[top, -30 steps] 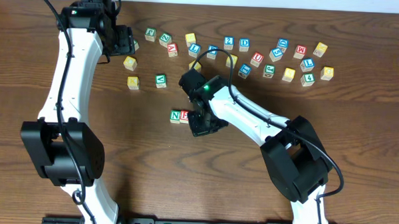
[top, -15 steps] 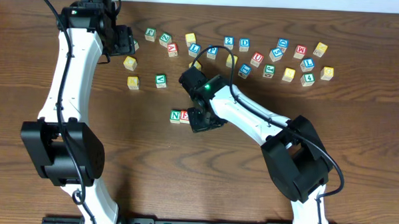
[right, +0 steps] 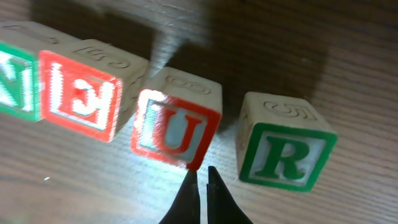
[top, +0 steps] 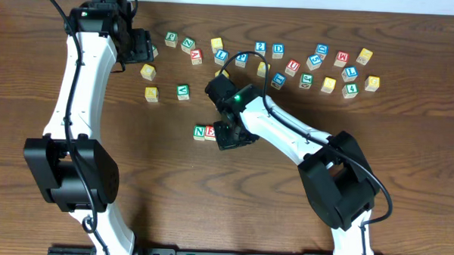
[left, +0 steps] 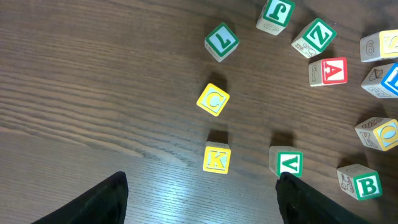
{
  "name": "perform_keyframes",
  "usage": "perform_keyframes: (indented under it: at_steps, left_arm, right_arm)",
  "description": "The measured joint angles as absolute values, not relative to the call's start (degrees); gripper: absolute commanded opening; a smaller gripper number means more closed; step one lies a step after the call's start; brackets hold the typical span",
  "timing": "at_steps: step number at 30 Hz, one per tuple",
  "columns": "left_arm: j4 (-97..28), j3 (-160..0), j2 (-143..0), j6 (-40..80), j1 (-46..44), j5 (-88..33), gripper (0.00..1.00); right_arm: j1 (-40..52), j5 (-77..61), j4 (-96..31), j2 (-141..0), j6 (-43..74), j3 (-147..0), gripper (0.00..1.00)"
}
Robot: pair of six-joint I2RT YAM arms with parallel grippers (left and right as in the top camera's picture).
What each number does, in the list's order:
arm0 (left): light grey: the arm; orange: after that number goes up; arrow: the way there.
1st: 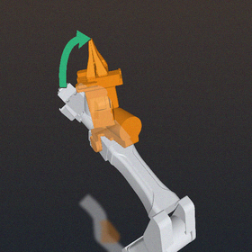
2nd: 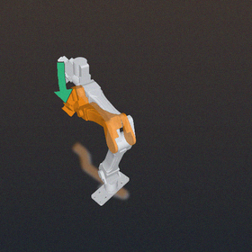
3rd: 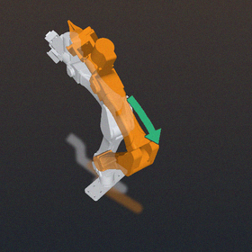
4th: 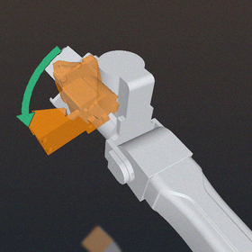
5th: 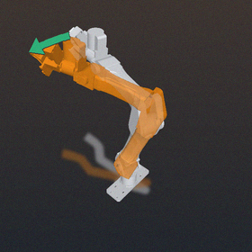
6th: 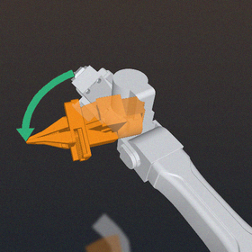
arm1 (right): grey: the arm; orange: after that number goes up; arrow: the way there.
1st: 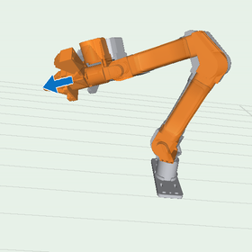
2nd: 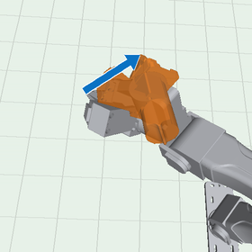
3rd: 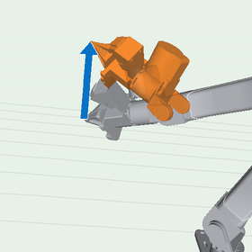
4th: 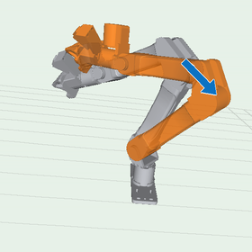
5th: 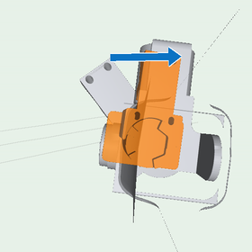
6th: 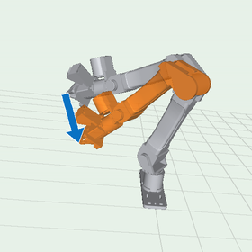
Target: Spell out NEURIPS
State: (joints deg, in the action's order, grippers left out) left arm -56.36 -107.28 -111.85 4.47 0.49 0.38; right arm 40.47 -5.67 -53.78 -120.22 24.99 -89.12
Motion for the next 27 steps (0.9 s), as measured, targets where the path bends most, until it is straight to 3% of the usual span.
perform_keyframes:
  at_steps: [14,27]
  left_arm:
    - [-56.4,-107.3,-111.9,4.5,0.5,0.4,0.75]
    - [-56.4,-107.3,-111.9,4.5,0.5,0.4,0.75]
  right_arm:
    - [32.9,-6.1,-57.4,-113.3,25.2,-88.4,0.01]
    - [32.7,-5.6,-50.1,-113.3,28.3,-79.6,0.01]
